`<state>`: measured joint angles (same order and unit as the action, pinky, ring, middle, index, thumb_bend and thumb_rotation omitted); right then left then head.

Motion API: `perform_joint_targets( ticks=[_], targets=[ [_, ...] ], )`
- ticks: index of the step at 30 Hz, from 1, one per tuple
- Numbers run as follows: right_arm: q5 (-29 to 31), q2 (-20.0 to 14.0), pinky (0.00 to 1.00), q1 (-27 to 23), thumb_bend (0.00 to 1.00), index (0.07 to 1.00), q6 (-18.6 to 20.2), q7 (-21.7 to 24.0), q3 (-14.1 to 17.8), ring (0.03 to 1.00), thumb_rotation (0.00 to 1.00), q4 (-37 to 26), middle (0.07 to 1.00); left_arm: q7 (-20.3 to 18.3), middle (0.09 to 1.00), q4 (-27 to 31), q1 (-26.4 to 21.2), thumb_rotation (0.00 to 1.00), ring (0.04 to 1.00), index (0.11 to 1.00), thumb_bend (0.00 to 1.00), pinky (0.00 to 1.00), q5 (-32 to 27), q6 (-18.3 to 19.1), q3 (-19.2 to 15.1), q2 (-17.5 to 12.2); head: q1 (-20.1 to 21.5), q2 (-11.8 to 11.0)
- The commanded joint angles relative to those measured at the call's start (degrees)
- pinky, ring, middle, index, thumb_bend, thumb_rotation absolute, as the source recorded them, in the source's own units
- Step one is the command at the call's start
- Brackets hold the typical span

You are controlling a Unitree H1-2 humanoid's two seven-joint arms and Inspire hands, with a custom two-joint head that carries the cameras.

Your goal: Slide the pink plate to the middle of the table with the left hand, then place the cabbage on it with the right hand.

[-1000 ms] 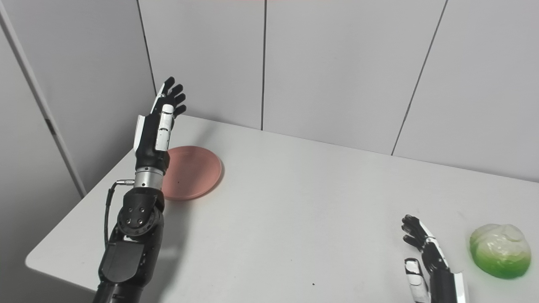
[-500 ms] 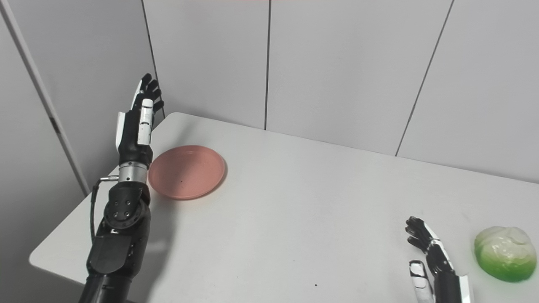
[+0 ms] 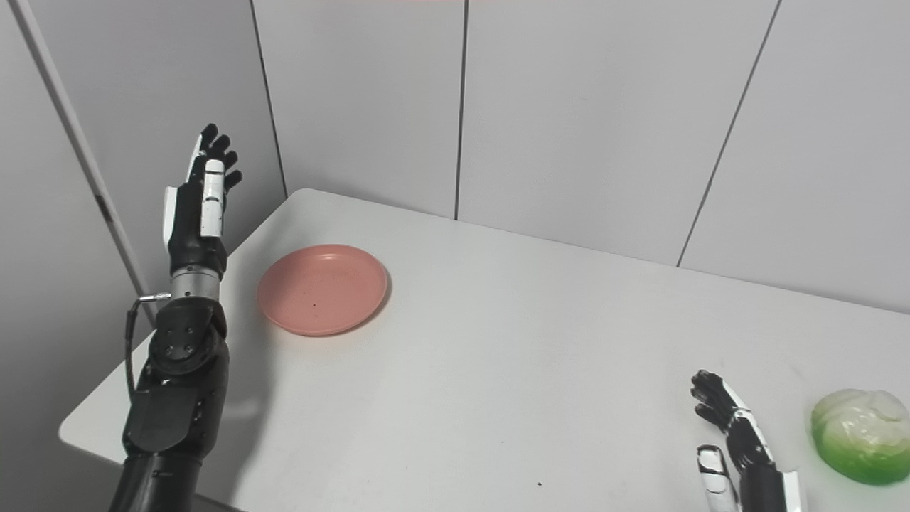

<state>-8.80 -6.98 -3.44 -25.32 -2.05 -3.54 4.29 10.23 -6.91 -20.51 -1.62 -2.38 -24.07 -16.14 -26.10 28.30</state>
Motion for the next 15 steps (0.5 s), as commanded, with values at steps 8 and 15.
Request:
perform_joint_targets(
  ticks=[8,15],
  targets=[
    [-0.8,-2.7,0.78,-0.5,0.30,0.818,2.3,0.4,1.7,0.817,1.00,4.4,0.821,-1.5,0.959,-2.6,-1.3,1.00,0.946,0.954,0.39,0.93,-5.0,-0.9,-1.1,-4.1,-0.4,0.4],
    [0.3,-2.4,0.79,-0.3,0.32,0.817,3.0,0.7,1.8,0.817,1.00,3.9,0.821,-3.0,0.942,-4.3,-1.4,1.00,0.935,0.926,0.40,0.91,-10.1,1.2,-1.6,-5.3,-0.5,0.6]
  ],
)
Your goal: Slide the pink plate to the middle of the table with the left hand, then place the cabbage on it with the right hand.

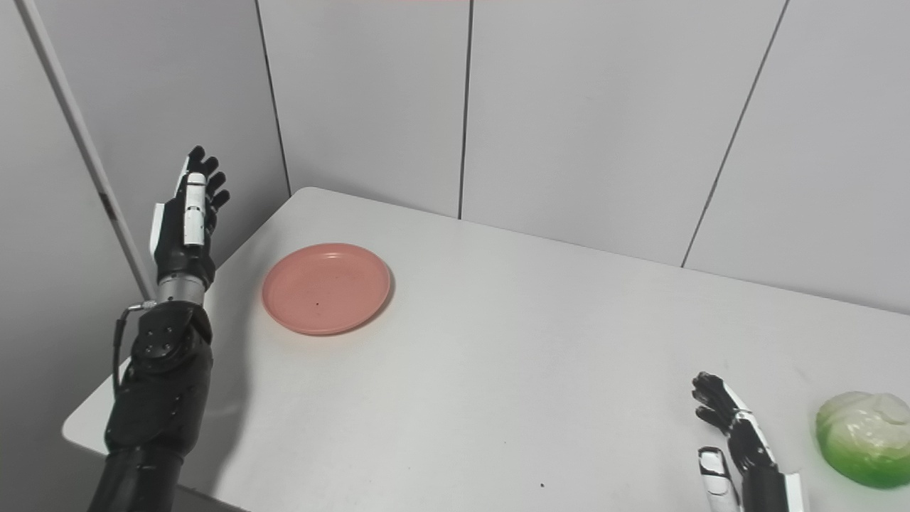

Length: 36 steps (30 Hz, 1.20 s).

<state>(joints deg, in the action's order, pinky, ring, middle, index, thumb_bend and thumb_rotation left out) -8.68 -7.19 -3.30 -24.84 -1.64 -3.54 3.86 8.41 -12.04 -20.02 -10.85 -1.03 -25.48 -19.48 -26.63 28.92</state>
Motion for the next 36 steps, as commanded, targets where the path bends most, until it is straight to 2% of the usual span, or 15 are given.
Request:
perform_joint_targets(
  ticks=[1,9,15,21,27,31,36],
  targets=[
    [0.2,-2.2,0.79,-0.4,0.31,0.818,2.5,0.4,1.8,0.819,1.00,4.3,0.822,-1.1,0.939,0.7,-1.9,1.00,0.932,0.926,0.40,0.91,-1.4,0.3,-0.3,-1.9,0.1,0.1],
    [-0.3,-2.2,0.79,-0.3,0.31,0.819,3.0,0.5,1.8,0.819,1.00,3.8,0.823,-1.5,0.929,-3.7,-2.3,1.00,0.917,0.908,0.40,0.90,-3.1,-1.4,-0.2,-1.9,0.0,0.2],
    [-0.2,-2.3,0.78,-0.2,0.31,0.818,2.9,0.7,1.8,0.817,1.00,3.5,0.822,-2.6,0.930,-7.4,-2.9,1.00,0.914,0.917,0.45,0.90,-3.7,-1.4,0.3,-2.5,0.0,0.6],
    [-0.5,-2.5,0.78,-0.1,0.31,0.819,3.3,0.8,1.8,0.819,1.00,3.0,0.823,-3.5,0.926,-10.3,-3.4,1.00,0.919,0.910,0.42,0.90,-4.3,-2.1,0.6,-2.7,0.1,0.7],
    [-0.5,-2.3,0.79,0.1,0.31,0.820,3.8,0.8,1.8,0.817,1.00,2.5,0.823,-4.3,0.924,-14.3,-4.6,1.00,0.923,0.908,0.42,0.91,-4.8,-2.3,0.7,-3.1,0.2,0.9],
    [-1.0,-2.4,0.78,0.0,0.32,0.817,3.7,0.7,1.7,0.813,1.00,2.4,0.820,-6.0,0.935,-17.7,-5.0,1.00,0.931,0.922,0.42,0.92,-5.2,-3.9,0.9,-3.6,0.3,1.0],
    [-1.1,-2.2,0.78,0.3,0.34,0.816,4.6,0.6,1.9,0.812,1.00,1.8,0.819,-6.0,0.937,-20.2,-5.7,1.00,0.930,0.929,0.43,0.91,-5.3,-3.6,1.3,-3.9,0.3,1.2]
  ],
)
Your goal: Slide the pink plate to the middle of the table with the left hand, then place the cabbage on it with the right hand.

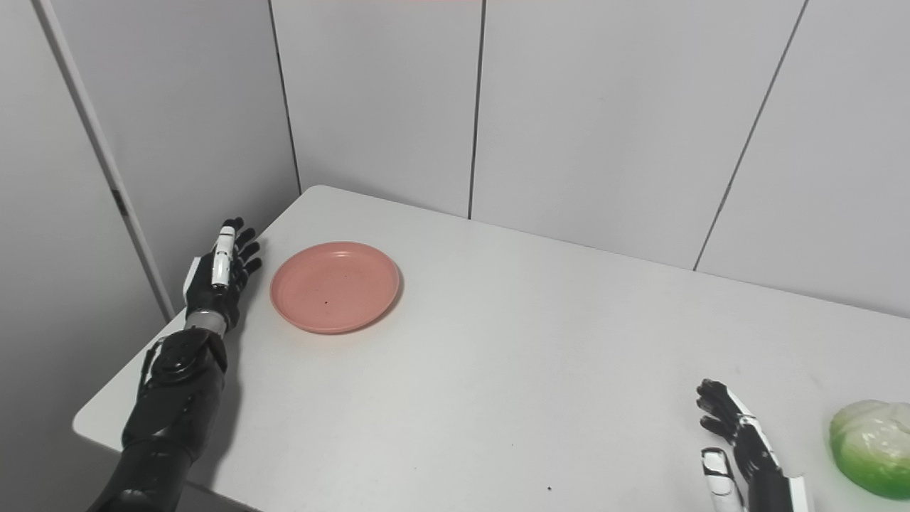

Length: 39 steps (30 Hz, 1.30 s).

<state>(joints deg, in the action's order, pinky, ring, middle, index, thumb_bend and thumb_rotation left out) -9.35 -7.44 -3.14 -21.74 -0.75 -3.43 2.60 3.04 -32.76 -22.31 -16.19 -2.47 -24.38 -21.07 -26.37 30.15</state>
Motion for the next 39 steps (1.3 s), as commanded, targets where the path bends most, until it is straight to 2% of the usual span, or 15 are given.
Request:
perform_joint_targets(
  ticks=[1,7,11,21,25,39],
  targets=[
    [-0.3,-1.9,0.78,0.1,0.34,0.817,1.5,-0.2,1.8,0.813,1.00,3.0,0.819,-0.4,0.933,0.0,-3.5,1.00,0.927,0.928,0.43,0.91,0.3,-2.1,0.3,-2.4,0.1,0.1],
    [-0.5,-2.0,0.77,0.0,0.31,0.815,0.4,-0.3,1.7,0.804,1.00,3.4,0.815,-0.6,0.926,-1.9,-4.4,1.00,0.921,0.921,0.40,0.90,-0.8,-1.5,0.1,-2.2,0.4,0.5],
    [-0.4,-2.0,0.77,0.2,0.32,0.814,1.1,-0.1,1.7,0.809,1.00,2.8,0.818,-0.2,0.928,-3.8,-4.9,1.00,0.920,0.923,0.40,0.90,-1.0,-1.8,0.3,-2.0,0.4,0.6],
    [0.0,-2.0,0.77,0.3,0.30,0.816,1.0,0.1,1.6,0.811,1.00,2.6,0.819,-3.2,0.939,-9.5,-6.3,1.00,0.937,0.933,0.42,0.92,-1.7,-2.4,1.8,-2.1,0.9,1.1],
    [-0.2,-2.0,0.77,0.3,0.29,0.813,0.3,-0.1,1.6,0.809,1.00,2.9,0.816,-3.9,0.919,-8.6,-6.0,1.00,0.907,0.898,0.41,0.89,-1.6,-1.2,2.7,-1.3,1.6,1.6],
    [-1.2,-1.5,0.75,0.3,0.32,0.811,1.0,-0.3,1.2,0.795,1.00,2.3,0.810,-7.1,0.923,-7.1,-5.6,0.96,0.913,0.913,0.43,0.90,-2.5,1.8,6.4,0.2,3.4,2.6]
  ],
)
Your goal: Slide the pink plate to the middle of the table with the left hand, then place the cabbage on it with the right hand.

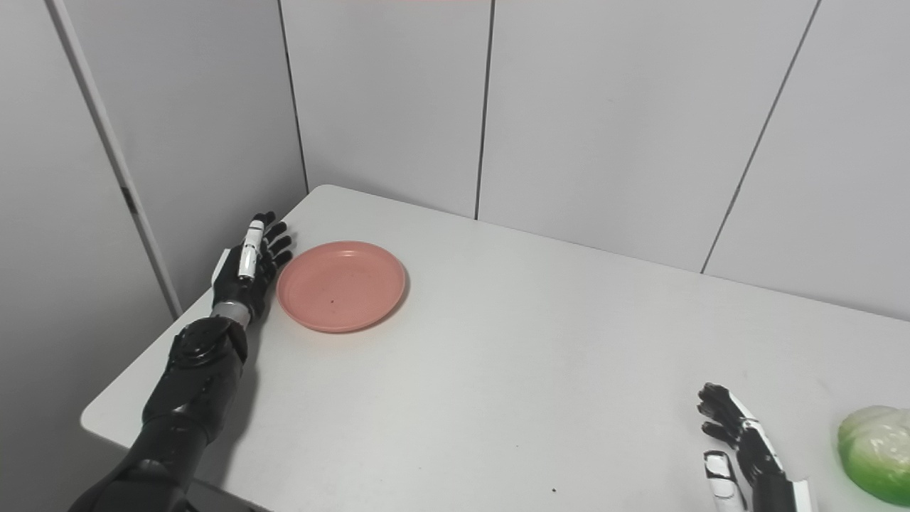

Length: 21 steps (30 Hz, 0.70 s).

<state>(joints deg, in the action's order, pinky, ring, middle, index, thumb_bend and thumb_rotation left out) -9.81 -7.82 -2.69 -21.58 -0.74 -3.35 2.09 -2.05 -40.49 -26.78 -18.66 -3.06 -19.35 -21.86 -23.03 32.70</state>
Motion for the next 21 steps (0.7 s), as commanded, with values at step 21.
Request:
perform_joint_targets(
  ticks=[21],
  targets=[
    [-1.7,-0.1,0.74,0.0,0.29,0.806,0.5,-0.5,0.7,0.795,1.00,2.3,0.807,-4.4,0.932,7.3,0.9,1.00,0.924,0.924,0.42,0.91,-1.2,9.0,4.3,4.5,2.7,1.3]
  ],
)
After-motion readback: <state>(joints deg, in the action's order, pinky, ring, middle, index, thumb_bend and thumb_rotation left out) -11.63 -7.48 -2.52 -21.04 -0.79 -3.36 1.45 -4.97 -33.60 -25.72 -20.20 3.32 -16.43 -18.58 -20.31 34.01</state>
